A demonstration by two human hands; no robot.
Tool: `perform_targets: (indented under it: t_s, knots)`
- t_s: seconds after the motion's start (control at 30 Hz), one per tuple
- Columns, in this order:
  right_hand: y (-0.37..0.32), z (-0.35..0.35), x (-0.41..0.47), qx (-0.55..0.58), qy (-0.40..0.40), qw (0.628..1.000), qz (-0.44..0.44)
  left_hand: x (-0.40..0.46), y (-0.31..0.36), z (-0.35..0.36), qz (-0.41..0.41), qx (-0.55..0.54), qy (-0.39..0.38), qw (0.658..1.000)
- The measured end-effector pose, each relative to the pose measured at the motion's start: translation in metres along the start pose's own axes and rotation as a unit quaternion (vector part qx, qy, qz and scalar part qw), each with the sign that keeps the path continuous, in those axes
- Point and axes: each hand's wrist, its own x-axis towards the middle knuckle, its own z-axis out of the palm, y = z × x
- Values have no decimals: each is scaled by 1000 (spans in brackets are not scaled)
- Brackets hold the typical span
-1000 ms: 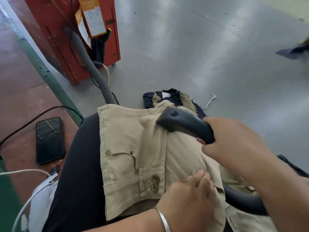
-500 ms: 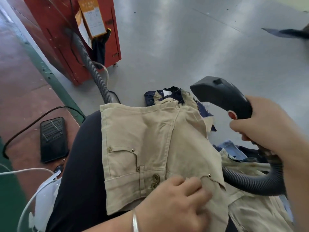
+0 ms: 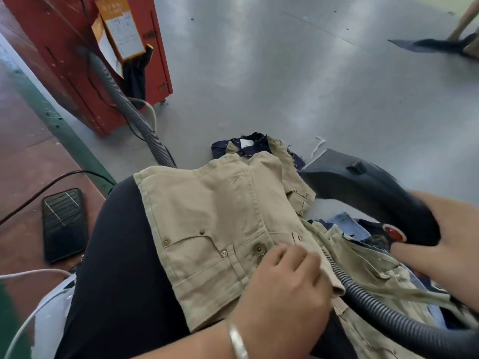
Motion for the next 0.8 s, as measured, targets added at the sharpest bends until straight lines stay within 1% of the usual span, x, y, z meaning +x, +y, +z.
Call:
perform_targets:
  t_s: [0.07,0.13,0.23,0.3,0.4,0.47,0.6,0.7,0.8]
  knots:
    - [3,4,-7,-13,-13,1000,4,-20,-9,-2,5,-6,39,999]
    - [-2,14,-12,-28,-39,999,-10,-32,-16,-1,20,5,71,997]
    - [-23,28,-13,-111,-102,988,-8,-35,-18,8,39,8,66,997]
    - [-33,36,-8,-141,-130,981,-8,-33,-19,11,46,4,56,997]
    - [-39,49,17,-122,-95,988,-10,-32,-20,14,63,25,40,997]
    - [-46,56,43,-90,-67,994,-13,-32,-19,15,65,28,10,997]
    - [-63,66,91,-80,-55,995,-15,-27,-18,17,70,41,-24,996]
    - [-68,54,98,-64,-26,997,-29,-9,-14,15,70,81,-59,993]
    - [-63,34,82,-27,8,998,-52,12,-8,12,70,134,-77,986]
